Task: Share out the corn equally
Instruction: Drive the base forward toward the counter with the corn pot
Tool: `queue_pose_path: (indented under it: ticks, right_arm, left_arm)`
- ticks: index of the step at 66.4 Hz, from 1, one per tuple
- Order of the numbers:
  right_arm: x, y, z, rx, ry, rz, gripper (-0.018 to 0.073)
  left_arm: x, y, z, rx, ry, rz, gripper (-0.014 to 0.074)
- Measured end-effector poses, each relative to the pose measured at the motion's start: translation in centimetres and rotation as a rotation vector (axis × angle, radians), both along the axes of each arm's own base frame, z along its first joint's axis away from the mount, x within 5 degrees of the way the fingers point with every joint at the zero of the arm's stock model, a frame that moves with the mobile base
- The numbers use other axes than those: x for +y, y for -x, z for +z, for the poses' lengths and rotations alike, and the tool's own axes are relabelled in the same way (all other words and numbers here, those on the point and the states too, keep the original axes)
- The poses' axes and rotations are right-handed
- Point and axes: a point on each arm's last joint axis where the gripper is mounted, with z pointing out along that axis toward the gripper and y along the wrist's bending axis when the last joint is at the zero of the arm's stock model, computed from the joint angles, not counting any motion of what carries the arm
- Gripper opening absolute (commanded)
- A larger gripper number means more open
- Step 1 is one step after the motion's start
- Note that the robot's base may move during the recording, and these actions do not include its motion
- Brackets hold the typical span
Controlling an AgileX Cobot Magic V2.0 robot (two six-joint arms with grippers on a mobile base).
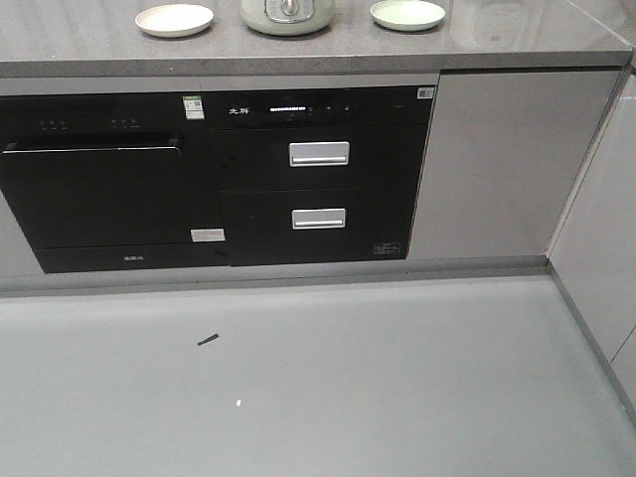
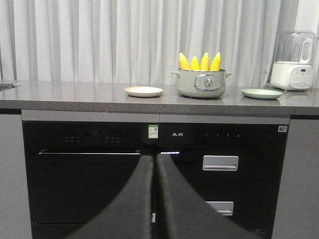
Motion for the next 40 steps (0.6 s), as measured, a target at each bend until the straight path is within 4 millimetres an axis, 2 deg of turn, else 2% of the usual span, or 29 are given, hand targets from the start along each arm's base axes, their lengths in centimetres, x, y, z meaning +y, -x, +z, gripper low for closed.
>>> queue_pose_path:
  ticks: [40]
  right_arm:
    - [0.00, 0.00, 0.00, 0.000, 0.000, 0.000, -0.0008]
  left_arm:
    - [0.00, 0.00, 0.00, 0.000, 0.000, 0.000, -0.0006]
